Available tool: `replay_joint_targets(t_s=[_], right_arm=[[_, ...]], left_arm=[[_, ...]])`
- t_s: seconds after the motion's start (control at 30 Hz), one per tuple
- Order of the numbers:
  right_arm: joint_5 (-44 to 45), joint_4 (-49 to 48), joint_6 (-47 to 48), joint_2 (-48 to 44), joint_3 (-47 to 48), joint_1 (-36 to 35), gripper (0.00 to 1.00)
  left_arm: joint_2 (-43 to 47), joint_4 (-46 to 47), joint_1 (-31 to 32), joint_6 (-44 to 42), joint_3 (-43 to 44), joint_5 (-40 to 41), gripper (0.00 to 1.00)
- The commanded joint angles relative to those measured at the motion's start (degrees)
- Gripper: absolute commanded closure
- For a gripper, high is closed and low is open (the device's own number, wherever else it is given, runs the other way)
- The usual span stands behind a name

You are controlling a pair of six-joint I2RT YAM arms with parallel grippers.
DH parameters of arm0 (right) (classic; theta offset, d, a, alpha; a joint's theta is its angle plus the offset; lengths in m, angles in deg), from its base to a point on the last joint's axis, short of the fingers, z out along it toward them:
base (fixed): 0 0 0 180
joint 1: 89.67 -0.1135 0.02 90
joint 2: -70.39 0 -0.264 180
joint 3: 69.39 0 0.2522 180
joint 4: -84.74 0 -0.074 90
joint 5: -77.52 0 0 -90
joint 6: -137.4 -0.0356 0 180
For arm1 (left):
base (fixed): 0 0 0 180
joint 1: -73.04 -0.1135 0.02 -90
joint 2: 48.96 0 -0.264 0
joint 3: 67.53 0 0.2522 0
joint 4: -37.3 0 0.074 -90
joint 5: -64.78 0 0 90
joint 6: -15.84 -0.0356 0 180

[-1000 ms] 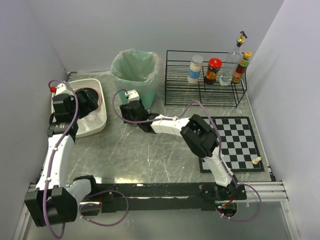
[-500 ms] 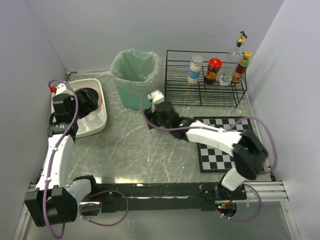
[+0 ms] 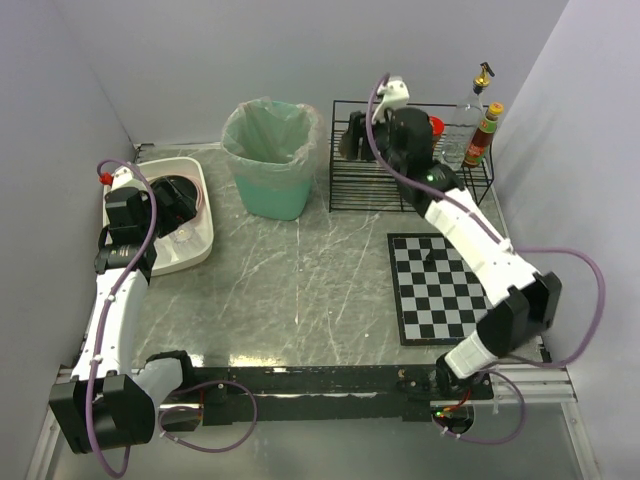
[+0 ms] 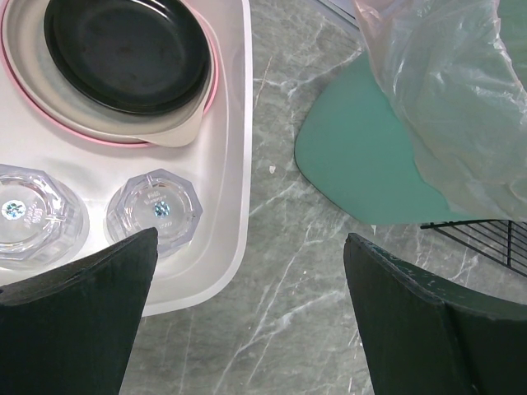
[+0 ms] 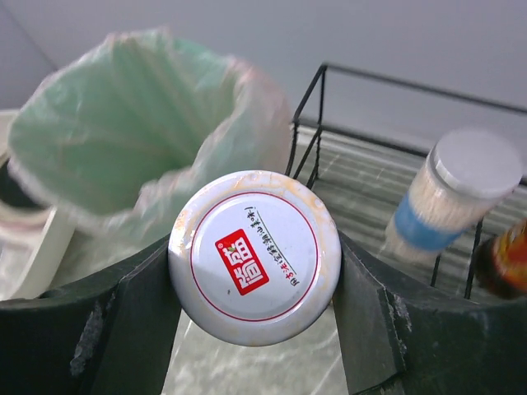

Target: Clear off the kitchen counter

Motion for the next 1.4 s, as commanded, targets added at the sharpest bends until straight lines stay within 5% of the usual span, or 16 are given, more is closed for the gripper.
replay_joint_targets(t_s=[0.0, 0.37, 1.3, 1.37], right_arm=[[-3.94, -1.45, 0.54, 7.06, 10.63, 3.81, 1.0], [-1.75, 1.89, 6.43, 25.26, 29.36, 6.19, 1.0], [-2.1, 2.95, 6.25, 34.06, 32.45, 9.35, 1.0], [-2.1, 2.86, 6.6, 34.23, 32.27, 9.27, 0.94]], left_arm=[[0.32, 2.49, -0.23, -0.1, 1.05, -0.89, 0.01], [0.49, 2.32, -0.23, -0.19, 1.23, -0.72, 0.01], [0.05, 2.41, -0.14, -0.28, 1.23, -0.45, 0.01], [0.05, 2.41, -0.23, -0.28, 1.23, -0.45, 0.01]])
